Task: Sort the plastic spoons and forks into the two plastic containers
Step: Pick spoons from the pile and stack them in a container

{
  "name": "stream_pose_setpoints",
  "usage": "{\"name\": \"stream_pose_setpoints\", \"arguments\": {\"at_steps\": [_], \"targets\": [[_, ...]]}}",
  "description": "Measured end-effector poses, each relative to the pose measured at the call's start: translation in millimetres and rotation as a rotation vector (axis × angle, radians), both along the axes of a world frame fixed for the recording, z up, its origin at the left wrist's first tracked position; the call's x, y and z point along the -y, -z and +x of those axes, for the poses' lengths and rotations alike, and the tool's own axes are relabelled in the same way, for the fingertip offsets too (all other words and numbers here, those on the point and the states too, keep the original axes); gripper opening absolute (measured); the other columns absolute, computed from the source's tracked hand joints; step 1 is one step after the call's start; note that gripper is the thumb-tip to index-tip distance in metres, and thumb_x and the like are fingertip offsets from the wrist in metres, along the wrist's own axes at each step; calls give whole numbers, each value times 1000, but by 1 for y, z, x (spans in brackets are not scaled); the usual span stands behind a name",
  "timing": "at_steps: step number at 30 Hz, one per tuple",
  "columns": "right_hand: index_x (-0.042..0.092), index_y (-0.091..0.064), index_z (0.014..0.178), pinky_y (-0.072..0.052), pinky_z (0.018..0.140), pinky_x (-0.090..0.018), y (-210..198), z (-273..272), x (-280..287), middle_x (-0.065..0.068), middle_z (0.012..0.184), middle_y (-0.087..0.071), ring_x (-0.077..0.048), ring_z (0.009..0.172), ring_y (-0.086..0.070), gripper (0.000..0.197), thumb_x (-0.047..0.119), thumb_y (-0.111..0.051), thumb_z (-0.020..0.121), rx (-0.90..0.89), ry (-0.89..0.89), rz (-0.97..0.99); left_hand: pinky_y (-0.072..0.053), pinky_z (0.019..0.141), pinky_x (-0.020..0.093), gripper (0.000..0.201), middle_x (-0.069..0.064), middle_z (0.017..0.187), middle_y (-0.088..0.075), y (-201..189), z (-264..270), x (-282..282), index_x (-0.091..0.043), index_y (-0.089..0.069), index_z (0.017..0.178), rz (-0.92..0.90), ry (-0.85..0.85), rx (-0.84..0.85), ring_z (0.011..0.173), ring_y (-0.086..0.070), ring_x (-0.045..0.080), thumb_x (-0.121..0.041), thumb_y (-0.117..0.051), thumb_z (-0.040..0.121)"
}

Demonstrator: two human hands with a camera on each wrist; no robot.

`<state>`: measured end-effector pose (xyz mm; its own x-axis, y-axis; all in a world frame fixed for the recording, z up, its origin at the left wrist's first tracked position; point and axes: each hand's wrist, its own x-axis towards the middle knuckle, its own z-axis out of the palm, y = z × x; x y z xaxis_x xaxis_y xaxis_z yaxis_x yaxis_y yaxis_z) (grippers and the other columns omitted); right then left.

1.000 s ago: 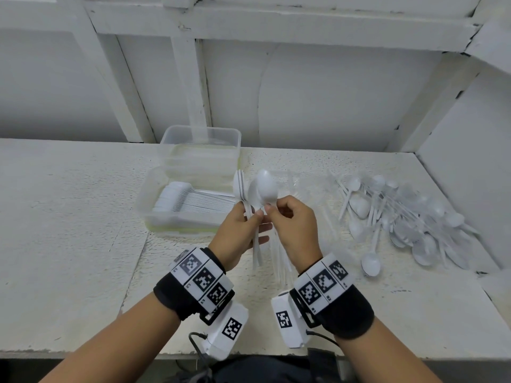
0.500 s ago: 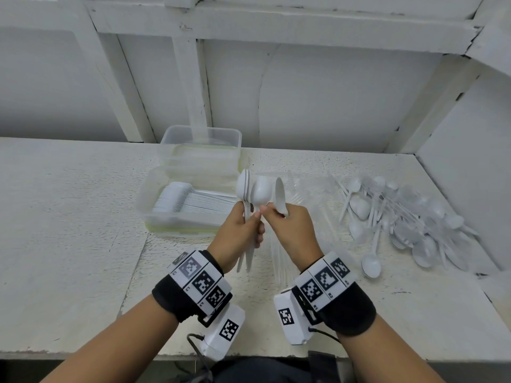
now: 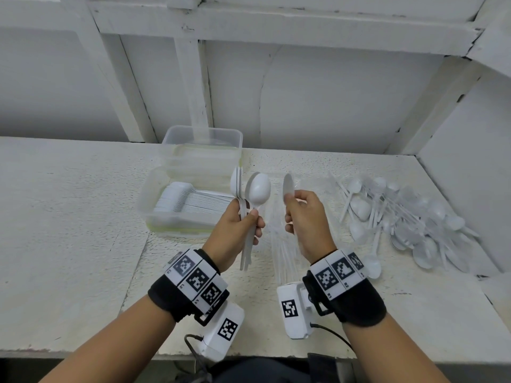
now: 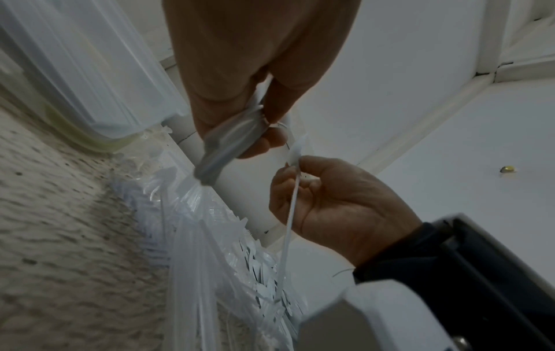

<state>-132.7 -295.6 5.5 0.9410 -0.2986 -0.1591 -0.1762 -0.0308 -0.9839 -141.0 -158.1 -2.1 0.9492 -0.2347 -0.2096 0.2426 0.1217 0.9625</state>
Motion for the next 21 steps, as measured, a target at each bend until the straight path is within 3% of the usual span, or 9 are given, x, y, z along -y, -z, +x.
{"name": "stream_pose_setpoints", "arguments": {"at_steps": [3, 6, 10, 13, 16, 18, 19, 21], "targets": [[11, -51, 99, -55, 59, -25, 2, 0, -1, -3, 81, -58, -11, 68, -60, 7, 17, -50, 95, 18, 34, 69, -43, 59, 26, 13, 1, 70, -54, -2, -1, 1, -19, -45, 110, -6, 27, -4, 59, -50, 12, -13, -42, 99], [15, -58, 90, -52, 77, -40, 0, 1, -1, -1, 81, -62, -18, 80, -61, 7, 20, -55, 92, 22, -41, 106, -42, 58, 25, 11, 1, 69, -54, -3, -2, 1, -18, -46, 107, -6, 49, -7, 59, -50, 12, -13, -41, 99], [12, -61, 89, -45, 66, -29, -8, -2, -1, 2, 64, -56, -11, 63, -53, 11, 15, -52, 94, -7, -163, 296, -39, 54, 23, 13, -1, 65, -52, -5, -3, 1, -18, -49, 106, -22, 59, -13, 55, -46, 11, -13, -39, 100], [14, -62, 83, -45, 64, -29, -9, -4, -3, 1, 67, -58, -11, 64, -54, 17, 18, -51, 95, 6, -211, 243, -39, 56, 25, 14, -2, 63, -53, -6, -3, 1, -20, -50, 107, -21, 44, -22, 56, -46, 11, -15, -40, 100], [13, -64, 83, -47, 70, -39, -9, -5, -7, -8, 78, -61, -22, 75, -56, 18, 18, -52, 95, 18, -252, 198, -43, 59, 26, 16, -1, 67, -54, -8, -3, 2, -20, -49, 112, 42, 36, -15, 58, -49, 11, -17, -40, 100], [12, -65, 83, -49, 79, -48, -10, -6, -8, -7, 75, -63, -22, 75, -58, 19, 16, -52, 95, 23, -259, 221, -46, 60, 25, 18, 0, 71, -54, -10, -3, 2, -18, -49, 115, 79, 33, -7, 60, -51, 11, -17, -40, 100], [12, -65, 82, -50, 78, -47, -11, -6, -9, -5, 73, -63, -21, 73, -60, 19, 15, -52, 95, 30, -260, 221, -46, 61, 25, 19, 0, 73, -53, -10, -3, 3, -17, -48, 116, 99, 33, 3, 61, -51, 11, -17, -39, 100], [11, -65, 82, -51, 68, -35, -12, -6, -9, -2, 71, -65, -16, 69, -62, 18, 13, -51, 94, 56, -271, 189, -46, 61, 26, 20, 2, 76, -53, -11, -4, 3, -14, -48, 117, 152, 34, 30, 61, -51, 12, -18, -38, 100]]}}
